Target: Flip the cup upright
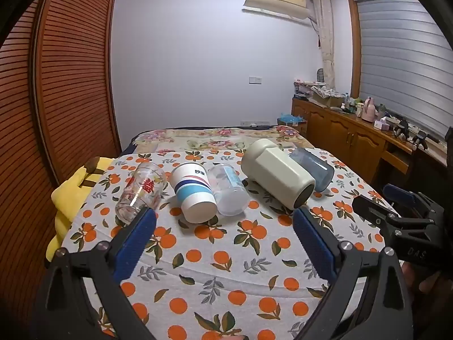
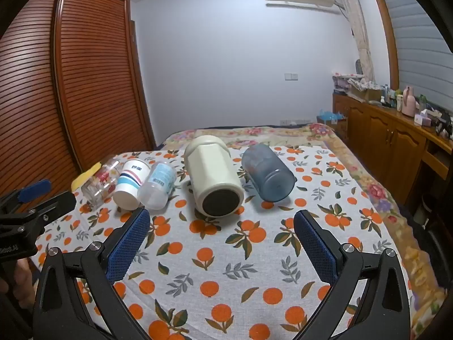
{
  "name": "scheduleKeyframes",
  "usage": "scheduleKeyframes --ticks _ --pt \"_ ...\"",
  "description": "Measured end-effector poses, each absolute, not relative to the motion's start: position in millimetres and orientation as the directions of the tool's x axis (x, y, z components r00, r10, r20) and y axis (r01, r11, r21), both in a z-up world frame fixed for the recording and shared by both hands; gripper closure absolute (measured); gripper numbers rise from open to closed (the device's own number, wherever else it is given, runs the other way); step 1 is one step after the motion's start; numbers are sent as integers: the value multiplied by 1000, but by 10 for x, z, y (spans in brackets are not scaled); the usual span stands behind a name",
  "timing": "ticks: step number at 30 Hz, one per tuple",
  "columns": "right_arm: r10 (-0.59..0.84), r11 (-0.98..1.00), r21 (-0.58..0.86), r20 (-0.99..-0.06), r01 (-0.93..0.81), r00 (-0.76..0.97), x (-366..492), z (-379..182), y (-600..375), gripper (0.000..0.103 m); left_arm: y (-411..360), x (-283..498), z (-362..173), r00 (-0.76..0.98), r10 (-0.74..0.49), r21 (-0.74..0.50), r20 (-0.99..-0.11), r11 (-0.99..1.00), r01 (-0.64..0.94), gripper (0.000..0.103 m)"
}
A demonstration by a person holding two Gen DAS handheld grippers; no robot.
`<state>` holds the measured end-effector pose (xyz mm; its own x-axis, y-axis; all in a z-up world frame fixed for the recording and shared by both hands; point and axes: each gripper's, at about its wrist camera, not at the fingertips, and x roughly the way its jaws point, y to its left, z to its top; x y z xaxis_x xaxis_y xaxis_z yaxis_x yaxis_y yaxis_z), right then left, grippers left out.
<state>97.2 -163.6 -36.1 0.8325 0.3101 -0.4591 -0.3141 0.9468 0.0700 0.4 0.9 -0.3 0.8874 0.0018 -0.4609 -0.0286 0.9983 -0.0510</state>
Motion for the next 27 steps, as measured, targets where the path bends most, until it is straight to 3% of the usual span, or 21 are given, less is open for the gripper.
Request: scheduleKeyframes --ticks 27 --pt "312 946 75 -457 -314 833 969 -366 -1639 0 31 6 -47 883 20 -28 -468 999 -37 5"
